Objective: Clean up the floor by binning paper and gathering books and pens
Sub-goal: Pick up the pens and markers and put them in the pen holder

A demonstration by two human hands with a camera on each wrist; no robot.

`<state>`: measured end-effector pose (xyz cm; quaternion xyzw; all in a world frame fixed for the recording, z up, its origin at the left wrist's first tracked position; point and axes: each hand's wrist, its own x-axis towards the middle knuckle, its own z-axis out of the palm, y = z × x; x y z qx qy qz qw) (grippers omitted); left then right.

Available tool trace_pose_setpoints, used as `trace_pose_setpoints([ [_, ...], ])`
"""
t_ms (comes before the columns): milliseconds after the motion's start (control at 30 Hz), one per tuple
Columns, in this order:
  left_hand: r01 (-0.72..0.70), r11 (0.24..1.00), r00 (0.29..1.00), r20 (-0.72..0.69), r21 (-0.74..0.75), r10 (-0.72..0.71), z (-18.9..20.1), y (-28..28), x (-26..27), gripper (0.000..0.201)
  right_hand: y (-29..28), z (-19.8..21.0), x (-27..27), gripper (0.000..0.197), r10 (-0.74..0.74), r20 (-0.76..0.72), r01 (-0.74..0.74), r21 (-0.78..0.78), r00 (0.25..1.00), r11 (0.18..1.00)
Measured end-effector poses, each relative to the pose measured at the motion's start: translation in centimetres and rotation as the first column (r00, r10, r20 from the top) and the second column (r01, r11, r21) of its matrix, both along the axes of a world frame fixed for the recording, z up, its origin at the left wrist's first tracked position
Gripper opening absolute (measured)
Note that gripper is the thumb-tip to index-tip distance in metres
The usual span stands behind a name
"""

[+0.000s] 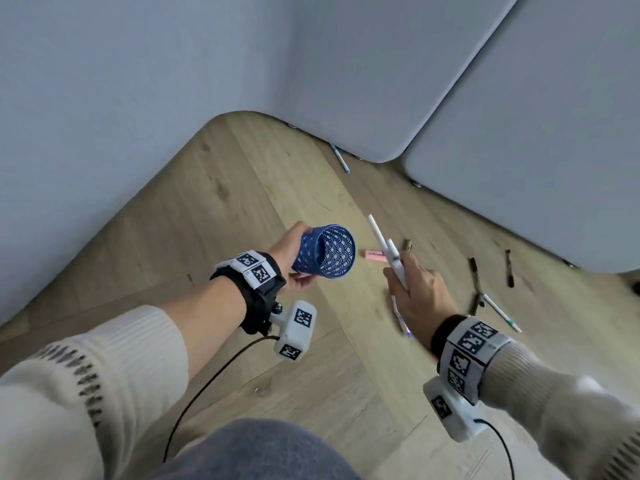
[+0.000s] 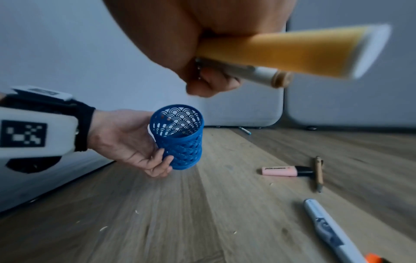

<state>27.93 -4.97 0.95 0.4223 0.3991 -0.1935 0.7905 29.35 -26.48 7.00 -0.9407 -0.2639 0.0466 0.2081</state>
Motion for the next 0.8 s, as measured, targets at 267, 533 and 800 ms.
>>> trace_pose_setpoints([
  [267, 0.448, 0.833, 0.799, 0.271, 0.326, -0.536, 5.5, -7.6, 7.4, 0.048, -2.7, 2.7, 6.2, 0.016, -0.268, -0.226, 0.151, -0.428, 0.936, 0.891],
  [533, 0.475, 0.297, 0.377, 0.114, 0.829, -0.919, 6.6, -10.7, 12.8, 0.127, -4.6, 3.9, 11.9, 0.008, -0.204, -0.224, 0.053, -0.539, 0.953, 0.841],
  [800, 0.279, -0.155, 0.319, -0.243, 0.948, -0.916, 4.4, -15.7, 10.5, 0.083, -6.3, 1.8, 12.8, 0.018, -0.009, -0.493, -0.255, -0.466, 0.87, 0.847],
])
